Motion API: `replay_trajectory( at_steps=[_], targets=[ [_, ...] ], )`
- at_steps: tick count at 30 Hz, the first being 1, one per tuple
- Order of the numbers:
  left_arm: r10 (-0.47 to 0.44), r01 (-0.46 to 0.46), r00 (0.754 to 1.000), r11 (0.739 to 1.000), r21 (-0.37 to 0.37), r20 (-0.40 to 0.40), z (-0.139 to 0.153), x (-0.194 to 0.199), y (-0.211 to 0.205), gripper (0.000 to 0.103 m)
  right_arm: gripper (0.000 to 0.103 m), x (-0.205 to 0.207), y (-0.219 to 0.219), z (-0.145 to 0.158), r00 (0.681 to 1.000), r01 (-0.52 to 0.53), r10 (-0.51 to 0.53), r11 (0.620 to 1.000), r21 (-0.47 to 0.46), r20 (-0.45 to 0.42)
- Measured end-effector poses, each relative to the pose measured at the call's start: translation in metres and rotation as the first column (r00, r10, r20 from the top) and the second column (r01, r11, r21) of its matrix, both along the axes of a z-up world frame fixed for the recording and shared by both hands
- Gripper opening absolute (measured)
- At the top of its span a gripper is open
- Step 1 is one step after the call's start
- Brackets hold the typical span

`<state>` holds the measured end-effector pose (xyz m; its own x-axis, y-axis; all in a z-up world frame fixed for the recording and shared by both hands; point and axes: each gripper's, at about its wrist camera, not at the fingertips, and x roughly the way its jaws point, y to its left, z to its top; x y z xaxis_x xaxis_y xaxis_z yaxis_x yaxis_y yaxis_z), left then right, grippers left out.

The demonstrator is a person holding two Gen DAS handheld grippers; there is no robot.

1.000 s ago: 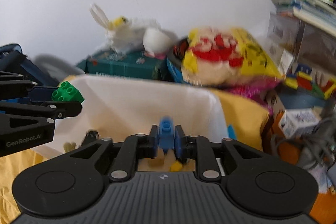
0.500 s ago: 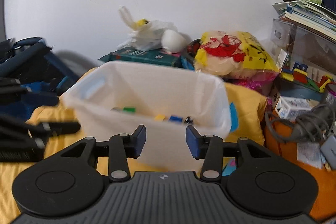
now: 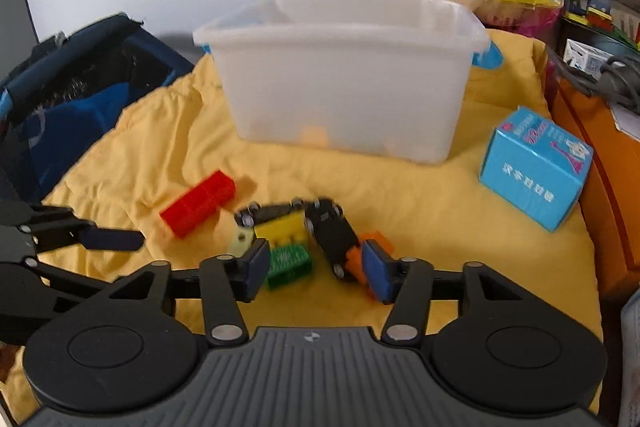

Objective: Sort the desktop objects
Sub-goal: 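Move both open tools back over the toy pile, then grasp the tall red brick with the left tool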

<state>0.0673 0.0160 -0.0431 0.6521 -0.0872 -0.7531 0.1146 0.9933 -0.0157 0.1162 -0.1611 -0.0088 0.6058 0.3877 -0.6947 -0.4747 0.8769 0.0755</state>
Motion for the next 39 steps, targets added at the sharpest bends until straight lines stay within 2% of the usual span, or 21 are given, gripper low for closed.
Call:
replay_trajectory(
  at_steps=[8, 11, 13, 18, 21, 22, 24, 28, 30, 33, 35, 39],
  targets=[
    [0.01, -0.011, 1.0, 0.999, 0.032, 0.017, -0.002, 0.004, 0.004, 0.062, 0.055, -0.017, -0.003, -0.022, 0.999, 0.039, -0.04, 0.998, -0.045, -0.009],
    [0.02, -0.021, 1.0, 0.999, 0.035, 0.02, -0.003, 0.008, 0.01, 0.062, 0.052, -0.022, -0.006, -0.034, 0.998, 0.044, -0.047, 0.997, -0.061, -0.041],
    [0.026, -0.027, 0.999, 0.999, 0.041, 0.023, -0.004, 0.013, 0.014, 0.062, 0.046, -0.027, -0.008, -0.04, 0.997, 0.042, -0.047, 0.997, -0.072, -0.063],
    [0.013, -0.014, 1.0, 0.999, 0.047, 0.024, -0.008, 0.034, 0.022, 0.061, 0.045, -0.034, -0.01, -0.041, 0.997, 0.044, -0.049, 0.996, -0.079, -0.057],
    [-0.027, 0.026, 1.0, 0.998, 0.058, 0.009, -0.011, 0.046, 0.019, 0.043, 0.044, -0.036, -0.009, -0.04, 0.997, 0.047, -0.052, 0.995, -0.084, -0.052],
    [-0.038, 0.037, 0.999, 0.998, 0.054, 0.008, -0.012, 0.048, 0.019, 0.028, 0.044, -0.037, -0.009, -0.04, 0.997, 0.047, -0.052, 0.995, -0.085, -0.05],
    [-0.039, 0.04, 0.999, 0.998, 0.045, -0.007, -0.013, 0.05, 0.021, 0.027, 0.044, -0.038, -0.009, -0.04, 0.998, 0.045, -0.05, 0.995, -0.09, -0.049],
    [-0.04, 0.04, 0.999, 0.999, -0.029, -0.015, -0.004, 0.027, 0.027, 0.027, 0.044, -0.039, -0.008, -0.04, 0.998, 0.043, -0.047, 0.995, -0.092, -0.048],
    [-0.079, 0.076, 0.997, 0.993, -0.091, -0.027, 0.0, 0.005, 0.028, 0.027, 0.044, -0.042, -0.007, -0.039, 0.998, 0.04, -0.043, 0.996, -0.086, -0.034],
    [-0.121, 0.11, 0.991, 0.983, -0.146, -0.064, 0.0, -0.025, 0.022, 0.027, 0.044, -0.047, -0.008, -0.038, 0.999, 0.029, -0.03, 0.997, -0.071, -0.017],
    [-0.135, 0.111, 0.986, 0.968, -0.227, -0.096, -0.002, -0.038, 0.018, 0.027, 0.044, -0.05, -0.008, -0.039, 1.0, 0.025, -0.027, 0.997, -0.073, -0.014],
    [-0.134, 0.066, 0.979, 0.921, -0.385, -0.154, -0.013, -0.045, 0.016, 0.027, 0.044, -0.052, -0.007, -0.042, 1.0, 0.016, -0.017, 0.996, -0.083, -0.017]
  ],
)
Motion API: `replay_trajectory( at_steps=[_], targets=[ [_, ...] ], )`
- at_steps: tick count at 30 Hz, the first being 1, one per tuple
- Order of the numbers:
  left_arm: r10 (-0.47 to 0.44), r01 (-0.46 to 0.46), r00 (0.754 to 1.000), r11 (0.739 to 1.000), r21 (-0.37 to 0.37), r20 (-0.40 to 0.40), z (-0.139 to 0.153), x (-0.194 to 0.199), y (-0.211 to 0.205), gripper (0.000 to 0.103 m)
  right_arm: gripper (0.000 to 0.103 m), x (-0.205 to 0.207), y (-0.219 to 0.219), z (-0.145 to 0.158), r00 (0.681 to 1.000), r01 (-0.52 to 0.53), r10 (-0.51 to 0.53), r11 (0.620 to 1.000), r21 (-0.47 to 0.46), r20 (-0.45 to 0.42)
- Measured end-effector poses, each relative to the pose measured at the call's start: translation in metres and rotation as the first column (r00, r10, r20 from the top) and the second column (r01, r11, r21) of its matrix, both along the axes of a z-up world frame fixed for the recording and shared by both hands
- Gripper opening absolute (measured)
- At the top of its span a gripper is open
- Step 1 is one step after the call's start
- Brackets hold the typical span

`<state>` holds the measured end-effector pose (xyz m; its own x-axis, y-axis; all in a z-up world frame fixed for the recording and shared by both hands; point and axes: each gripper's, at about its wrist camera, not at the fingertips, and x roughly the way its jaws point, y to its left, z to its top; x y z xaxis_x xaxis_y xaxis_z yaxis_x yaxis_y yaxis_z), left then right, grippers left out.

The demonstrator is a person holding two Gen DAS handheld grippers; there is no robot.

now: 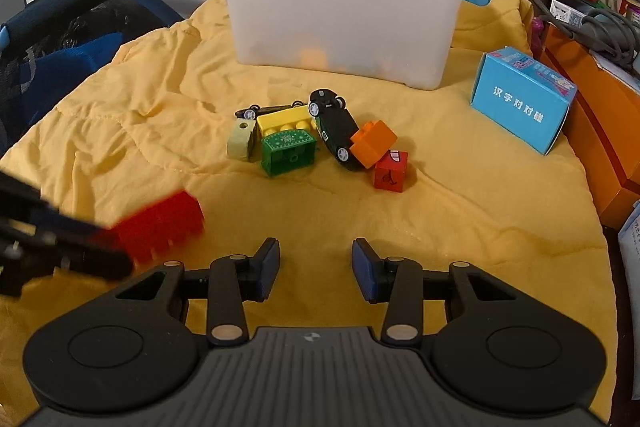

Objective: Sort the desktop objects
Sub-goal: 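Grasp the tall red brick with the left tool, then grasp the green brick with the right tool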

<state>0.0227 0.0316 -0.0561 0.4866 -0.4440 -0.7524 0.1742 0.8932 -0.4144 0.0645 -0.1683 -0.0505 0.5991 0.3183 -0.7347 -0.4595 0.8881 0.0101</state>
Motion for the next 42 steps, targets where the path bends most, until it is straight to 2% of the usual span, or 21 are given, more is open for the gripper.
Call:
replay_trajectory(
  at_steps=[3, 4, 7, 9, 10, 12, 14, 16, 19, 21, 22, 23, 25, 27, 32, 35, 37, 39, 42],
  targets=[
    [0.071, -0.075, 0.996, 0.993, -0.089, -0.053, -0.007, 0.001, 0.009, 0.028, 0.045, 0.0, 0.0, 0.001, 1.0, -0.005, 0.005, 1.0, -0.001, -0.002],
    [0.106, -0.111, 0.993, 0.989, -0.094, -0.059, -0.007, 0.001, 0.014, 0.028, 0.045, 0.001, 0.0, 0.001, 1.0, -0.005, 0.005, 1.0, 0.002, -0.006],
    [0.161, -0.162, 0.987, 0.987, -0.001, -0.008, -0.001, 0.0, 0.02, 0.032, 0.045, 0.001, 0.001, 0.001, 1.0, -0.011, 0.011, 1.0, 0.007, -0.008],
    [0.164, -0.173, 0.984, 0.973, 0.152, 0.067, 0.006, -0.002, 0.018, 0.037, 0.045, 0.0, 0.002, 0.001, 1.0, -0.017, 0.017, 1.0, 0.009, -0.01],
    [0.144, -0.167, 0.984, 0.957, 0.238, 0.109, 0.009, -0.004, 0.014, 0.041, 0.045, 0.0, 0.002, 0.001, 1.0, -0.018, 0.018, 1.0, 0.011, -0.009],
    [0.043, -0.127, 0.978, 0.9, 0.416, 0.205, 0.017, -0.011, -0.001, 0.043, 0.045, -0.001, 0.002, 0.001, 1.0, -0.016, 0.016, 1.0, 0.014, -0.01],
    [-0.064, -0.067, 0.969, 0.863, 0.5, 0.24, 0.02, -0.016, -0.015, 0.047, 0.045, -0.001, 0.002, 0.001, 1.0, -0.014, 0.015, 1.0, 0.017, -0.01],
    [-0.128, -0.035, 0.956, 0.843, 0.537, 0.264, 0.023, -0.021, -0.023, 0.047, 0.045, -0.001, 0.001, 0.001, 1.0, -0.015, 0.015, 1.0, 0.016, -0.011],
    [-0.272, 0.05, 0.915, 0.809, 0.586, 0.298, 0.025, -0.03, -0.041, 0.047, 0.045, 0.0, 0.002, 0.001, 1.0, -0.014, 0.014, 1.0, 0.015, -0.011],
    [-0.366, 0.116, 0.888, 0.766, 0.632, 0.28, 0.02, -0.035, -0.053, 0.046, 0.045, 0.0, 0.002, 0.001, 1.0, -0.014, 0.014, 1.0, 0.013, -0.012],
    [-0.401, 0.146, 0.879, 0.741, 0.655, 0.259, 0.015, -0.034, -0.056, 0.042, 0.045, 0.0, 0.002, 0.001, 1.0, -0.015, 0.015, 1.0, 0.011, -0.012],
    [-0.425, 0.169, 0.873, 0.721, 0.672, 0.237, 0.009, -0.032, -0.062, 0.037, 0.045, 0.0, 0.002, 0.001, 1.0, -0.015, 0.015, 1.0, 0.01, -0.011],
    [-0.449, 0.193, 0.87, 0.692, 0.695, 0.206, -0.002, -0.027, -0.062, 0.037, 0.045, 0.0, 0.003, 0.002, 1.0, -0.018, 0.018, 1.0, 0.011, -0.002],
    [-0.454, 0.169, 0.864, 0.669, 0.723, 0.218, -0.005, -0.023, -0.059, 0.038, 0.045, 0.0, 0.007, 0.005, 0.999, -0.036, 0.036, 0.999, -0.001, 0.03],
    [-0.394, 0.155, 0.897, 0.708, 0.689, 0.203, -0.011, 0.002, -0.039, 0.035, 0.044, 0.009, 0.028, 0.015, 0.99, -0.102, 0.103, 0.995, -0.019, 0.099],
    [-0.325, 0.142, 0.922, 0.788, 0.6, 0.209, -0.011, 0.01, -0.025, 0.032, 0.044, 0.02, 0.043, 0.017, 0.99, -0.087, 0.09, 0.996, -0.026, 0.11],
    [-0.27, 0.121, 0.942, 0.827, 0.548, 0.201, -0.009, 0.013, -0.019, 0.031, 0.044, 0.026, 0.054, 0.016, 0.989, -0.078, 0.082, 0.996, -0.042, 0.121],
    [-0.218, 0.098, 0.958, 0.86, 0.501, 0.186, -0.009, 0.016, -0.015, 0.03, 0.043, 0.029, 0.064, 0.012, 0.986, -0.075, 0.087, 0.993, -0.09, 0.145],
    [-0.185, 0.085, 0.968, 0.88, 0.468, 0.171, -0.008, 0.015, -0.013, 0.03, 0.044, 0.029, 0.079, -0.001, 0.974, -0.098, 0.14, 0.969, -0.226, 0.179]
  ],
)
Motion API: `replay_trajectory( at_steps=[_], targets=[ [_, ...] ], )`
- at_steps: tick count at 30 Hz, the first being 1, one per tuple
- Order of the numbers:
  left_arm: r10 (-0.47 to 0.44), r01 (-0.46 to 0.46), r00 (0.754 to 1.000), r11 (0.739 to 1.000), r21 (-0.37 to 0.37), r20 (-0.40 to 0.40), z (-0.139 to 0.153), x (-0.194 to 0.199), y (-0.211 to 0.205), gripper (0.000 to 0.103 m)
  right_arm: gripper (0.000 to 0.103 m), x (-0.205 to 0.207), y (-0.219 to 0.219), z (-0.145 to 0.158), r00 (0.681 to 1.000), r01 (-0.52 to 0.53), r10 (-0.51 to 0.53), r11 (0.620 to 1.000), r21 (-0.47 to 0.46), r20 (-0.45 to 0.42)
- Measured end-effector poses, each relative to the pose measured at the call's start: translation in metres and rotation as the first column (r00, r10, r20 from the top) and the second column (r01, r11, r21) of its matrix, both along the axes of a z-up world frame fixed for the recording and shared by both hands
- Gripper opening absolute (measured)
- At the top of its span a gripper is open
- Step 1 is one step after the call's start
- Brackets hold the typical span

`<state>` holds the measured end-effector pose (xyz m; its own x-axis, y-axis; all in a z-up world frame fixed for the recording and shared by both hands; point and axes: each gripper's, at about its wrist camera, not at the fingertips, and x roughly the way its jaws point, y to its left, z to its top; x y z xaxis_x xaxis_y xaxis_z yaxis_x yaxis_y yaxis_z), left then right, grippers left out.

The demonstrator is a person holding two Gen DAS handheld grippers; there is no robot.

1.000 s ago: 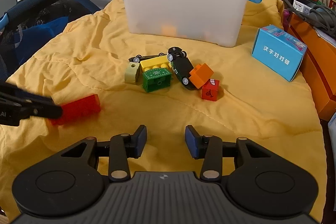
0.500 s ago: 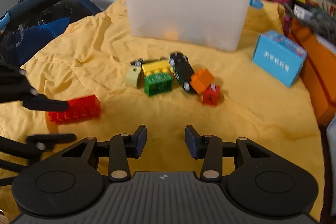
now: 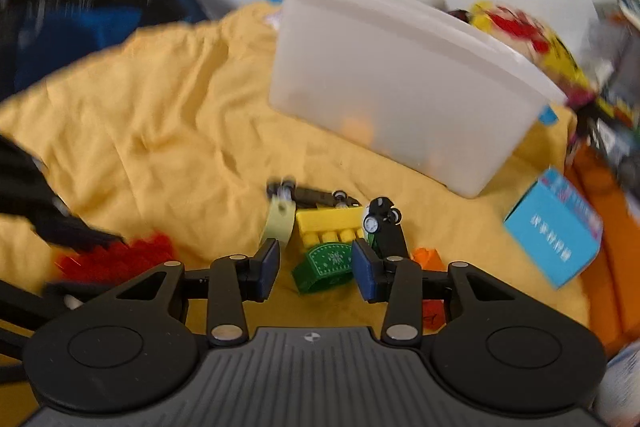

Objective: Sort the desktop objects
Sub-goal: 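Grasp the green brick with the right tool, then carry the red and green bricks over the white bin and open both tools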

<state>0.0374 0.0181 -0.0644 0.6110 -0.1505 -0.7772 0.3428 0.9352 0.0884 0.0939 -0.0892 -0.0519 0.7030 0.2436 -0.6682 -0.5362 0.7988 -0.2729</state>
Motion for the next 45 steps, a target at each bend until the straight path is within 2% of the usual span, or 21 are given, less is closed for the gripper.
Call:
replay_trajectory(
  at_steps=[3, 4, 6, 9, 13, 18, 24, 27, 32, 36, 38, 42, 45],
  targets=[
    [0.006, -0.007, 1.0, 0.999, -0.034, -0.024, 0.0, -0.002, 0.001, 0.03, 0.034, -0.004, -0.006, -0.005, 0.999, 0.021, -0.019, 0.999, -0.05, 0.036],
    [0.013, -0.015, 0.999, 0.999, -0.05, -0.034, -0.001, -0.002, 0.001, 0.03, 0.029, -0.004, -0.011, -0.005, 0.999, 0.037, -0.036, 0.998, -0.056, 0.031],
    [0.026, -0.027, 0.999, 0.998, -0.056, -0.032, -0.002, -0.002, 0.002, 0.03, 0.024, -0.002, -0.023, -0.008, 0.998, 0.063, -0.063, 0.997, -0.048, -0.002],
    [0.042, -0.044, 0.998, 0.997, -0.057, -0.036, -0.001, -0.002, 0.0, 0.027, 0.024, -0.005, -0.043, -0.003, 0.995, 0.084, -0.083, 0.996, 0.026, -0.055],
    [0.061, -0.067, 0.996, 0.993, -0.097, -0.067, 0.001, -0.005, 0.001, 0.027, 0.024, -0.024, -0.066, 0.012, 0.988, 0.097, -0.081, 0.988, 0.119, -0.131],
    [0.078, -0.082, 0.996, 0.993, -0.089, -0.051, 0.0, -0.017, -0.002, 0.028, 0.025, -0.041, -0.069, 0.004, 0.98, 0.094, -0.069, 0.987, 0.127, -0.189],
    [0.077, -0.082, 0.996, 0.99, -0.113, -0.047, 0.005, -0.016, -0.001, 0.027, 0.024, -0.043, -0.068, 0.003, 0.983, 0.076, -0.054, 0.99, 0.119, -0.176],
    [0.076, -0.076, 0.997, 0.991, -0.106, -0.003, 0.022, -0.01, -0.001, 0.027, 0.024, -0.04, -0.07, 0.011, 0.982, 0.07, -0.044, 0.988, 0.137, -0.183],
    [0.076, -0.062, 0.989, 0.992, -0.106, 0.128, 0.073, 0.022, 0.007, 0.027, 0.024, -0.02, -0.074, 0.051, 0.996, 0.059, -0.045, 0.982, 0.18, -0.081],
    [0.053, -0.046, 0.96, 0.998, -0.033, 0.273, 0.111, 0.059, 0.004, 0.027, 0.024, 0.011, -0.077, 0.086, 0.998, 0.06, -0.064, 0.97, 0.235, 0.008],
    [0.055, -0.047, 0.947, 0.998, -0.032, 0.316, 0.127, 0.081, 0.004, 0.027, 0.024, 0.033, -0.075, 0.103, 0.995, 0.065, -0.081, 0.963, 0.26, 0.054],
    [0.055, -0.053, 0.921, 0.998, -0.017, 0.387, 0.149, 0.121, 0.002, 0.027, 0.024, 0.075, -0.067, 0.128, 0.99, 0.074, -0.109, 0.945, 0.318, 0.094],
    [0.064, -0.065, 0.915, 0.998, -0.01, 0.399, 0.159, 0.154, 0.003, 0.027, 0.024, 0.107, -0.056, 0.14, 0.985, 0.093, -0.134, 0.943, 0.319, 0.109]
  ],
)
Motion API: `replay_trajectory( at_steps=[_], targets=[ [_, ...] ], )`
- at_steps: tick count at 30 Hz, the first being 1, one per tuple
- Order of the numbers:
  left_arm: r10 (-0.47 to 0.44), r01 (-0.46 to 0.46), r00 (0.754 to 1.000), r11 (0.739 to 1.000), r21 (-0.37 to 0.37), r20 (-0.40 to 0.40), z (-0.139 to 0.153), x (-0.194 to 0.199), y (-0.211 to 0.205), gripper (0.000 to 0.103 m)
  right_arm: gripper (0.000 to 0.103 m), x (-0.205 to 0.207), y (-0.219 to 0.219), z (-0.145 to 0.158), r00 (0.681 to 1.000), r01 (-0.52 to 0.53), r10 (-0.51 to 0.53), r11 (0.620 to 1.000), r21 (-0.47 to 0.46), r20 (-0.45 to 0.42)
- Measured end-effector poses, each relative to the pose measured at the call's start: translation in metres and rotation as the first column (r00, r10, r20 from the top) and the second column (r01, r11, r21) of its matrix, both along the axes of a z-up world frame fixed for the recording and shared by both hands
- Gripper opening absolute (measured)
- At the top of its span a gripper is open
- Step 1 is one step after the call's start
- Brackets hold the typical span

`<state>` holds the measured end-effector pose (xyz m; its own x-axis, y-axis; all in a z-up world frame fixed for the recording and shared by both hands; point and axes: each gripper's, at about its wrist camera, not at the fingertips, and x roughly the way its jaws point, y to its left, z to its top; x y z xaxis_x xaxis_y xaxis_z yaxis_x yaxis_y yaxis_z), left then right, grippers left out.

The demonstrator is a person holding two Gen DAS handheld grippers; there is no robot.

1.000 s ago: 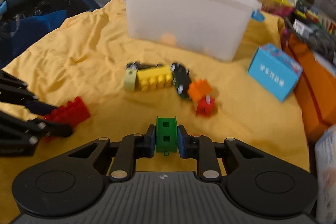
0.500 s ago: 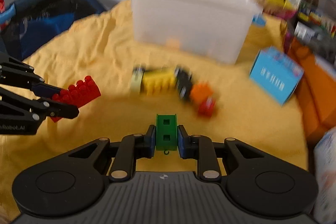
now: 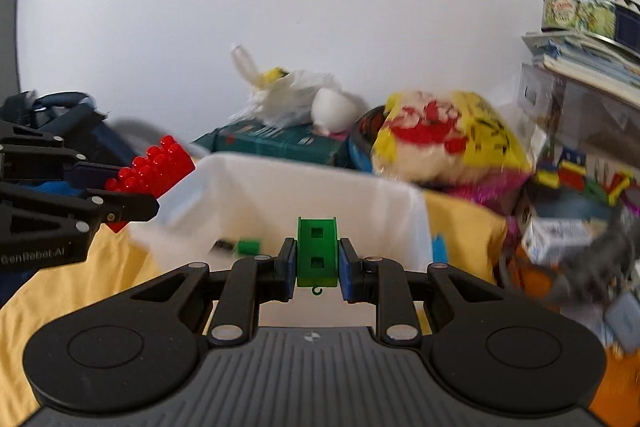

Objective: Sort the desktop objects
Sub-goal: 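Carry the red and green bricks over the white bin and open both tools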

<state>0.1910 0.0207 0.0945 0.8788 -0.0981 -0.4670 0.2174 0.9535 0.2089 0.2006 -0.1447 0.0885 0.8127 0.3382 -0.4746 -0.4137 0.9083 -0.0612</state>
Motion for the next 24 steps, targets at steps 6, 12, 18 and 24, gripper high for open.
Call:
replay_trajectory(
  at_steps=[6, 12, 18, 24],
  targets=[
    [0.107, -0.111, 0.989, 0.993, -0.04, -0.098, -0.019, 0.061, 0.011, 0.027, 0.024, 0.048, 0.027, -0.002, 1.0, 0.026, -0.027, 0.999, -0.03, -0.011],
    [0.154, -0.158, 0.971, 0.987, -0.007, -0.186, -0.051, 0.077, 0.012, 0.029, 0.033, 0.068, 0.037, -0.027, 0.996, 0.051, -0.056, 0.996, -0.075, -0.07],
    [0.121, -0.13, 0.987, 0.989, -0.077, -0.11, -0.04, 0.042, 0.014, 0.044, 0.035, 0.048, 0.029, -0.023, 0.996, 0.077, -0.079, 0.996, -0.04, -0.046],
    [0.109, -0.116, 0.992, 0.986, -0.12, -0.061, -0.034, -0.026, 0.009, 0.055, 0.044, -0.007, 0.017, -0.017, 0.999, 0.04, -0.039, 0.999, -0.032, 0.034]
  ],
)
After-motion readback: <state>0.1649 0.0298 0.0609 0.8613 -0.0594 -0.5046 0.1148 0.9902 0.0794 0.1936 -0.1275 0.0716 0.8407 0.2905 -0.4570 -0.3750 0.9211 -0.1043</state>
